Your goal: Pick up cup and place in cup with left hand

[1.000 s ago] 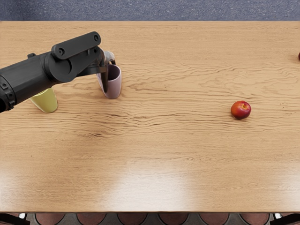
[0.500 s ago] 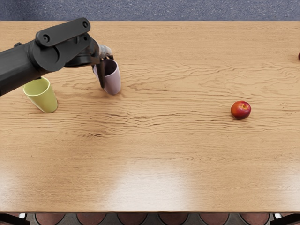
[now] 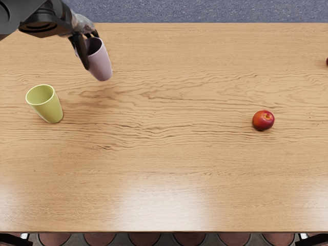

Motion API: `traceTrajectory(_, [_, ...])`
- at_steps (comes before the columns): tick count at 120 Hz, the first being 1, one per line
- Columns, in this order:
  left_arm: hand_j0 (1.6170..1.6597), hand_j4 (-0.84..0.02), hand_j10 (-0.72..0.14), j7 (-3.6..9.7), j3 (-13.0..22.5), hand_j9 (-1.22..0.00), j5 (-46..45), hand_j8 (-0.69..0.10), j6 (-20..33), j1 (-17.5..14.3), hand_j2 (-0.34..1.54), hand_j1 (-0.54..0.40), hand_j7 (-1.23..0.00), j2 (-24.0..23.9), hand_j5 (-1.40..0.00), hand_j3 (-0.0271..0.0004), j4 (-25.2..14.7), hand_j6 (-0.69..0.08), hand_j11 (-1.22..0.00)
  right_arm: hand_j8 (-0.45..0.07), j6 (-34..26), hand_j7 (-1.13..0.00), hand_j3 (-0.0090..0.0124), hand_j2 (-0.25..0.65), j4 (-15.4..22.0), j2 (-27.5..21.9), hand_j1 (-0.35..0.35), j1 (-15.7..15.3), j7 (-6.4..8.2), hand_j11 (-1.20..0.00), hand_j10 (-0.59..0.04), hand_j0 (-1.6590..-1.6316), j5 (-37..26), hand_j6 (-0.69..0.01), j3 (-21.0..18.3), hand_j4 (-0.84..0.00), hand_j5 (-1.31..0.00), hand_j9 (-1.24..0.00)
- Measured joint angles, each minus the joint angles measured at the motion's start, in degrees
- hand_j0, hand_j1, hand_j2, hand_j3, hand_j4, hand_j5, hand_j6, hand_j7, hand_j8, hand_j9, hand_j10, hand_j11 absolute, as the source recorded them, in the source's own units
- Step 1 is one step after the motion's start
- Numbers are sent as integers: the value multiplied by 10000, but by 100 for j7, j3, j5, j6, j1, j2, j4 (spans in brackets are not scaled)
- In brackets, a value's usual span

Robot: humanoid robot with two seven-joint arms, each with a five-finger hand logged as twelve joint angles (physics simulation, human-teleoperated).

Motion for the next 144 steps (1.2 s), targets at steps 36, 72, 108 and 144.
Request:
traceTrajectory(36, [16563,-2277,-5445,-1,21,-7254,-115,-2519,-679,-276,824,-1912,-7194,789,-7237,1,-59,-1391,-7258,-310,0,-404,0,-65,16,0,-3117,26,6,-404,-311,-16581,-6,-310,-1,-311,-404,-404])
traceTrajectory(72, [16539,-2214,-5356,-2,34,-7408,-126,-2609,-764,-356,964,-1896,-7340,1438,-7341,1,-139,-1543,-7419,-310,0,-404,0,-64,19,0,-3117,44,8,-404,-310,-16581,-7,-309,-6,-310,-404,-404])
traceTrajectory(108, [16533,-2175,-5380,1,35,-7474,-257,-2868,-744,-299,1215,-1968,-7367,2063,-7418,1,-568,-1466,-7488,-311,0,-405,0,-65,19,0,-3116,47,5,-405,-311,-16581,-7,-310,-8,-311,-405,-405])
traceTrajectory(144, [16511,-2021,-5312,4,187,-7636,-527,-2851,-754,-242,1438,-2083,-7600,2510,-8011,1,-983,-1344,-7662,-309,0,-404,0,-65,19,0,-3116,53,1,-404,-310,-16581,-7,-308,-1,-309,-404,-404])
